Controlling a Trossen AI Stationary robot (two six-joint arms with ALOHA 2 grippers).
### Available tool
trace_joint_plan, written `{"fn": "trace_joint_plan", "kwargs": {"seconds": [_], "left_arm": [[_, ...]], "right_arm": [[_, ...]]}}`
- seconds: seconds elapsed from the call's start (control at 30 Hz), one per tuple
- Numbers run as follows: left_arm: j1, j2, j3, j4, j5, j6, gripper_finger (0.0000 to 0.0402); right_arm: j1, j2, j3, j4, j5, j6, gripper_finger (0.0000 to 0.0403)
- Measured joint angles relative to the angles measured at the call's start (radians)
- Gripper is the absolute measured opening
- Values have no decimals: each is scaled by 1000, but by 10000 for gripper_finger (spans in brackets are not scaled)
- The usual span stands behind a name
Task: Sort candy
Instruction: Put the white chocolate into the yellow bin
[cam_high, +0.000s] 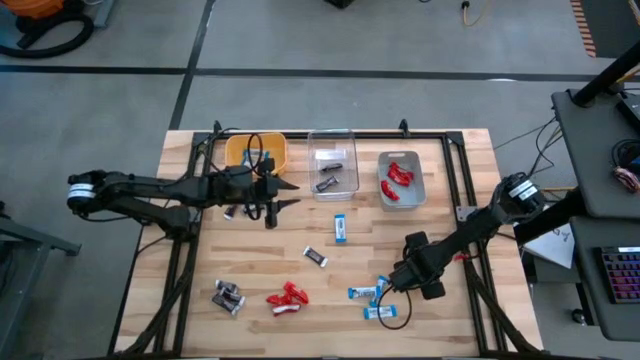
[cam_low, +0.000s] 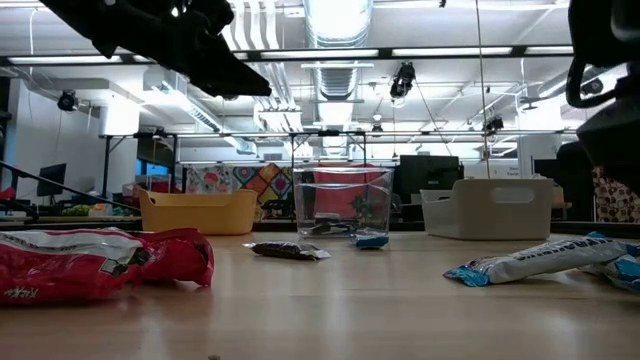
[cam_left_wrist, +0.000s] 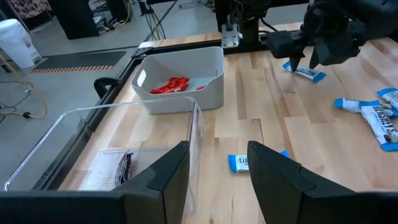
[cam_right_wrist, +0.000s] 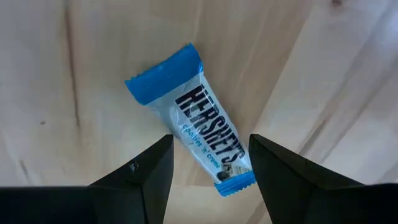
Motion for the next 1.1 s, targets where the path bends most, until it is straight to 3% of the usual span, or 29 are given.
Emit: {"fn": "trace_joint_plan", "kwargs": {"seconds": [0.17, 0.53, 0.97, 1.1], "left_arm": [[0, 10, 0, 0, 0, 3, 146], [0, 12, 0, 0, 0, 12, 146], [0, 12, 0, 0, 1, 12, 146], [0, 12, 0, 0, 2, 12, 146]], "right_arm": [[0, 30, 1, 32, -4, -35, 188], [0, 5, -1, 62, 1, -54, 91], [-19, -41, 10, 84, -1, 38, 14], [-39, -42, 22, 86, 3, 72, 9]]}}
